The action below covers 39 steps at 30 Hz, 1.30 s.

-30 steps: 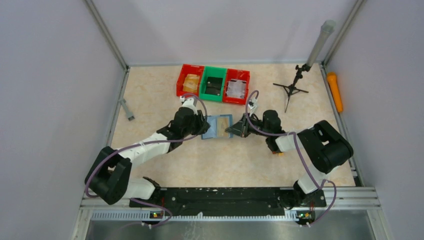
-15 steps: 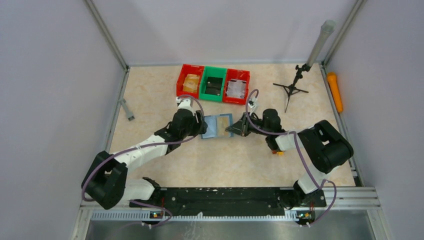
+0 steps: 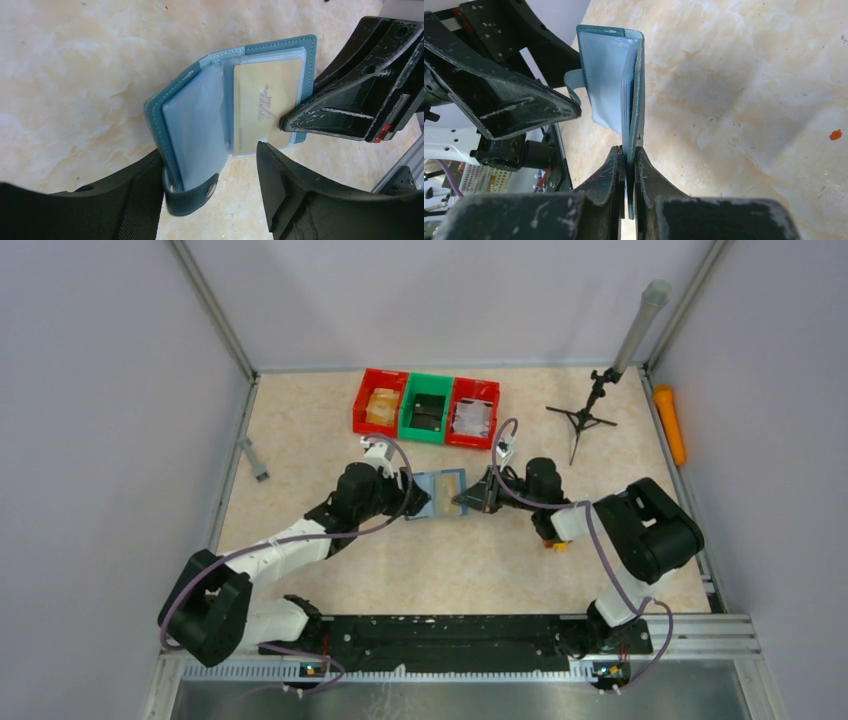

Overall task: Take the credit cards out of the card holder
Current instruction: Remove the credit card from the card holder.

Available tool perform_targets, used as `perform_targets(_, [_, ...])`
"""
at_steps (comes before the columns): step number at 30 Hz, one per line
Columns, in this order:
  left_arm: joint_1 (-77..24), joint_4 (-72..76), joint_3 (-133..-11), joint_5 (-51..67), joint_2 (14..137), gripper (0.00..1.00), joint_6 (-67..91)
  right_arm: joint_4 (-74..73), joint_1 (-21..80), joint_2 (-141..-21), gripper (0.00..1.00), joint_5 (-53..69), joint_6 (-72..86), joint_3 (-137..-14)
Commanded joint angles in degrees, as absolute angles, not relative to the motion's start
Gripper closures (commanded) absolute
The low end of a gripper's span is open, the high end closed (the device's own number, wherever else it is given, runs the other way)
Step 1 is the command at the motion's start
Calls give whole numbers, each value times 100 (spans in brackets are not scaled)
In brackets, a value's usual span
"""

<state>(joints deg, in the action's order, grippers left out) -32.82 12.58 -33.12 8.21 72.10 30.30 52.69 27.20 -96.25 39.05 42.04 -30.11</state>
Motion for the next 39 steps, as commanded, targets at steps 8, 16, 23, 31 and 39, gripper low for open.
perform_targets(8, [-3276,1465,-2733,-752,5645,26,2941,5206,2700,-9528,100,3779,4008,-3183])
perform_targets(16, [-3284,2008,-2847,725,6163,76,2736,5169,2698,-9503,100,3770,3978,-3177])
perform_targets(23, [-3281,1665,-3418,1358,7195,100,2732,5183,2699,-9557,100,3865,4020,-3215])
perform_targets(31, [-3201,685,-4188,739,8296,100,2967,5457,2698,-9698,100,4077,4236,-3228])
perform_targets(39, [-2712,1209,-4142,2492,8756,99,3311,5450,2698,-9610,100,4103,4236,-3218])
